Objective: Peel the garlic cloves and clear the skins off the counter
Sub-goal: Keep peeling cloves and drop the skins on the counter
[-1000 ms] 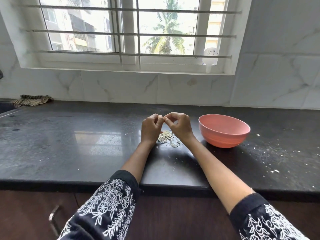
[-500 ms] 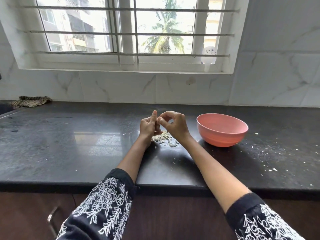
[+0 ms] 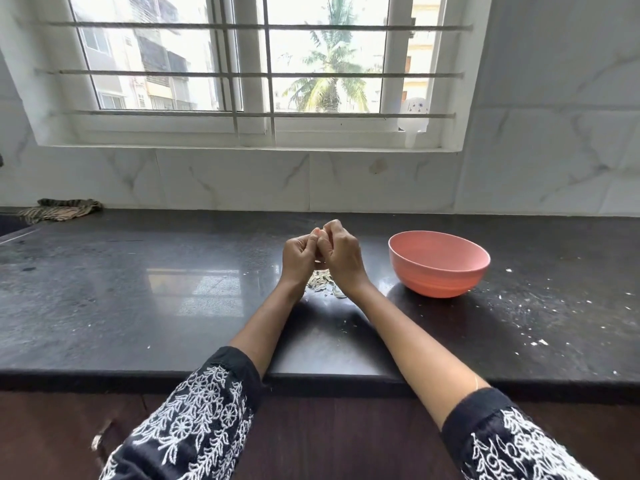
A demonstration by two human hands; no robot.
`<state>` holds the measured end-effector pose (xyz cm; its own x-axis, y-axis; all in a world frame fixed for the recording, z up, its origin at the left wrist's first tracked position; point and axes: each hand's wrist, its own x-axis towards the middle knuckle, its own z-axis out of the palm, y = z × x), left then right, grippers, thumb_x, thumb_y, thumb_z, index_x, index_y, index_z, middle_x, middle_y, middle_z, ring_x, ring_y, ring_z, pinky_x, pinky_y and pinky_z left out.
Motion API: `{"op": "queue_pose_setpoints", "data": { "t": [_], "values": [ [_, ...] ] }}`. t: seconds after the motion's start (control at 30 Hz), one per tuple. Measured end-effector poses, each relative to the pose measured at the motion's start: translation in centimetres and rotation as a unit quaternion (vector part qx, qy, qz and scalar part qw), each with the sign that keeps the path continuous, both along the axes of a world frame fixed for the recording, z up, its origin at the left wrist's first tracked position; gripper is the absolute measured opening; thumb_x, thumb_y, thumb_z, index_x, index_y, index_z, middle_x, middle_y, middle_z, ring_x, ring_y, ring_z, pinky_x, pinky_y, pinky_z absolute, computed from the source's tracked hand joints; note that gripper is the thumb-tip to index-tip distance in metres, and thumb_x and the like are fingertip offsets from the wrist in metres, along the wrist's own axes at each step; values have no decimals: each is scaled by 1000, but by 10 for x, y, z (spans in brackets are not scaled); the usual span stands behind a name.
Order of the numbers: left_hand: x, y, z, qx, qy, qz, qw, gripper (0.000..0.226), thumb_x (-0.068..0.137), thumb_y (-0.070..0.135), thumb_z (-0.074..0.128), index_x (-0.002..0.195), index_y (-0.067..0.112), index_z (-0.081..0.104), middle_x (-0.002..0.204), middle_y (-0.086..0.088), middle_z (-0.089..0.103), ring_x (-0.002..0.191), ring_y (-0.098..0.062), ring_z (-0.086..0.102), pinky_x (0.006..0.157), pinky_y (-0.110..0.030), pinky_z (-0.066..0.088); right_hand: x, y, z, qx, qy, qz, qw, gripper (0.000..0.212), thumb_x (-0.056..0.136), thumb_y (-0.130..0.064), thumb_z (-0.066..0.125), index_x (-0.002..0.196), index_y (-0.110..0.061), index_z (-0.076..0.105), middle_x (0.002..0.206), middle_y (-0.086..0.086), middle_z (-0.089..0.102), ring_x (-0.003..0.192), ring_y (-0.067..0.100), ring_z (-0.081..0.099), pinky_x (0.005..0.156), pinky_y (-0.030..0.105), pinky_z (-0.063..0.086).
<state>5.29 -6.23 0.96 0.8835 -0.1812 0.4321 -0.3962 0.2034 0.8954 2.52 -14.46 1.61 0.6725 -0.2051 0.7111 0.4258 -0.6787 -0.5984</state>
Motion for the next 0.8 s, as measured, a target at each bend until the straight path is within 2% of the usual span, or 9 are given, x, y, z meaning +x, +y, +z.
{"op": "queue_pose_setpoints", "data": {
  "t": [0.17,0.27,0.33,0.43,0.47,0.53,0.63,0.7,0.8],
  "values": [
    [1,0,-3,23,10,0,1000,44,97,17,47,54,8,53,45,2,51,41,-4,51,44,-21,51,-1,-3,-2,32,-7,3,999,23,90,-17,44,76,1,51,65,2,53,56,13,44,51,16,29],
    [-2,-1,-4,39,-4,3,999,46,97,17,48,53,7,51,41,7,48,38,-4,47,41,-20,48,3,-5,-5,75,18,-9,997,31,96,-16,48,66,-6,48,56,2,51,51,14,43,53,26,32],
    [-3,-1,-8,55,-22,6,998,46,97,16,48,52,9,51,39,8,48,36,-4,46,39,-21,47,4,-7,-5,162,46,5,986,46,97,-26,47,54,-11,45,44,-1,47,43,11,41,49,27,33],
    [-4,4,-11,74,-40,37,996,46,96,18,51,51,14,54,41,7,51,38,-8,49,42,-26,47,1,-6,0,319,86,81,940,56,98,-38,40,49,-11,44,38,-1,41,33,9,36,35,18,27],
    [-3,5,-12,75,-42,46,995,43,96,19,52,53,15,57,43,7,54,40,-9,51,43,-27,48,0,-7,-1,338,98,93,931,56,98,-41,39,51,-10,47,40,0,40,34,9,35,34,17,26],
    [-4,8,-14,71,-34,49,996,33,93,17,57,60,16,61,48,7,59,43,-8,56,43,-26,51,-5,-8,-5,308,116,93,940,45,92,-41,51,59,-11,54,44,-2,46,39,8,39,36,18,30],
    [-5,10,-13,56,-10,50,997,26,89,15,61,63,14,62,50,7,62,45,-7,60,44,-25,53,-11,-9,-4,265,127,110,950,19,81,-25,70,72,-11,61,56,-2,59,47,5,51,43,18,39],
    [-2,12,-9,26,18,52,998,21,87,11,63,67,7,63,51,5,62,46,-4,59,46,-23,54,-16,-8,3,264,123,133,948,9,82,-10,70,74,-8,65,61,2,62,48,3,53,45,17,40],
    [-3,6,-5,17,28,48,998,18,88,10,62,77,-3,65,56,0,62,47,-2,58,47,-22,53,-19,-10,12,295,122,112,941,13,85,-6,64,72,-6,64,57,3,61,46,8,48,44,18,38]
  ]
}}
